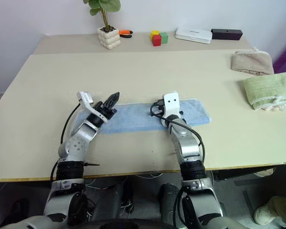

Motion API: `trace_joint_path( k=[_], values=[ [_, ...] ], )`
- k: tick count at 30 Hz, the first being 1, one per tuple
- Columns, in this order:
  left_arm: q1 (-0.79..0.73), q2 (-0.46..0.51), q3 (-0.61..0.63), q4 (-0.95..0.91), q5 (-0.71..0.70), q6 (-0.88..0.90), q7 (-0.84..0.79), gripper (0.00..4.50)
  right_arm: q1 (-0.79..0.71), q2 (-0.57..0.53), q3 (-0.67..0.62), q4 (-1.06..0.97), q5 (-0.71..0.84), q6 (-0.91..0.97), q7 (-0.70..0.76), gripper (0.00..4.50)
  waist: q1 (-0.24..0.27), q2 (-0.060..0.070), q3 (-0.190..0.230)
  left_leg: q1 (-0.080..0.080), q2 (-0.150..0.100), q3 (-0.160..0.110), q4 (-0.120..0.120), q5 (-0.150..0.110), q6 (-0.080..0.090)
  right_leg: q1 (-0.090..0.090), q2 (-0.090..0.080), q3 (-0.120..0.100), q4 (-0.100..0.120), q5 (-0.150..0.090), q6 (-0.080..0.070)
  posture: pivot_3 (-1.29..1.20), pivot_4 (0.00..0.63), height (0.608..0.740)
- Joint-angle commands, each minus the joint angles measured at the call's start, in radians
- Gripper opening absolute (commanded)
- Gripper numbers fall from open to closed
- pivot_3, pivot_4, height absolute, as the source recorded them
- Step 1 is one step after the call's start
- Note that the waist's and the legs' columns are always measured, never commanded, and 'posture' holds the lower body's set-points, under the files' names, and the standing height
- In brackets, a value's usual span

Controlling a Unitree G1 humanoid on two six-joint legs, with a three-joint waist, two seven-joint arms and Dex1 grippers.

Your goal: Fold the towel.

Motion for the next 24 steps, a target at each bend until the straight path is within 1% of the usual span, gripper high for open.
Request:
trace_joint_path(
  k=[1,4,7,12,15,16,18,20,21,23,24],
  values=[
    [-0.02,0.076,0.052,0.048,0.01,-0.035,-0.021,0.02,0.021,-0.058,-0.052,0.062,-0.02,-0.073,-0.034,0.0,0.0,-0.001,0.0,0.0,0.0,0.0,0.0,0.0,0.0,0.0,0.0,0.0,0.0,0.0,0.0,0.0,0.15,0.74],
    [-0.018,0.134,0.099,0.123,0.003,-0.059,-0.03,0.02,0.021,-0.105,-0.067,0.08,-0.032,-0.103,-0.05,0.0,0.0,-0.001,-0.001,0.0,0.0,0.0,0.0,0.0,0.0,0.0,0.0,0.0,0.0,0.0,0.0,0.0,0.15,0.74],
    [-0.031,0.178,0.136,0.193,0.002,-0.086,-0.049,0.02,0.018,-0.129,-0.077,0.078,-0.021,-0.11,-0.037,0.0,-0.005,-0.001,-0.002,0.001,0.0,0.0,0.0,0.0,0.0,0.001,0.0,0.0,0.0,0.0,0.0,0.0,0.15,0.74],
    [-0.062,0.227,0.169,0.255,-0.01,-0.104,-0.085,0.02,0.018,-0.204,-0.102,0.135,-0.025,-0.133,-0.022,0.0,-0.006,-0.001,-0.003,0.002,0.001,0.0,-0.002,0.0,0.0,0.001,0.0,0.0,0.0,0.0,0.0,0.0,0.15,0.74],
    [-0.071,0.242,0.167,0.255,-0.023,-0.111,-0.148,0.02,0.015,-0.21,-0.144,0.115,0.052,-0.147,0.037,0.0,-0.002,-0.002,-0.003,0.002,0.0,0.0,-0.002,0.0,0.0,0.002,0.0,0.0,-0.001,0.0,0.0,0.0,0.15,0.74],
    [-0.07,0.245,0.168,0.247,-0.039,-0.098,-0.171,0.26,0.013,-0.206,-0.161,0.102,0.086,-0.143,0.058,0.25,-0.002,-0.002,-0.003,0.002,0.0,0.0,-0.002,0.0,0.0,0.002,0.0,0.0,-0.001,0.0,0.0,0.0,0.15,0.74],
    [-0.067,0.257,0.154,0.234,-0.027,-0.098,-0.19,0.9,0.011,-0.208,-0.18,0.071,0.122,-0.133,0.087,0.88,-0.004,-0.002,-0.003,0.002,0.001,0.0,-0.002,0.0,0.0,0.002,0.0,0.0,-0.001,0.0,0.0,0.0,0.15,0.74],
    [-0.067,0.271,0.147,0.217,-0.028,-0.089,-0.218,1.85,0.012,-0.213,-0.187,0.024,0.159,-0.098,0.121,1.81,-0.006,-0.002,-0.002,0.002,0.001,0.0,-0.002,0.0,0.0,0.002,0.0,0.0,-0.001,0.0,0.0,0.0,0.15,0.74],
    [-0.066,0.283,0.137,0.211,-0.02,-0.09,-0.241,2.41,0.014,-0.213,-0.195,-0.007,0.183,-0.07,0.131,2.33,-0.007,-0.001,-0.002,0.002,0.001,0.0,-0.002,0.0,0.0,0.001,0.0,0.0,-0.001,0.0,0.0,0.0,0.15,0.74],
    [-0.071,0.308,0.123,0.209,-0.005,-0.094,-0.274,3.43,0.023,-0.219,-0.219,-0.078,0.241,0.006,0.147,3.35,-0.005,-0.001,-0.002,0.002,0.001,0.0,-0.002,0.0,0.0,0.001,0.0,0.0,-0.001,0.0,0.0,0.0,0.15,0.74],
    [-0.074,0.331,0.104,0.204,0.01,-0.096,-0.31,3.9,0.031,-0.223,-0.252,-0.129,0.292,0.064,0.143,3.84,-0.004,-0.001,-0.002,0.002,0.001,0.0,-0.002,0.0,0.0,0.001,0.0,0.0,-0.001,0.0,0.0,0.0,0.15,0.74]
  ],
)
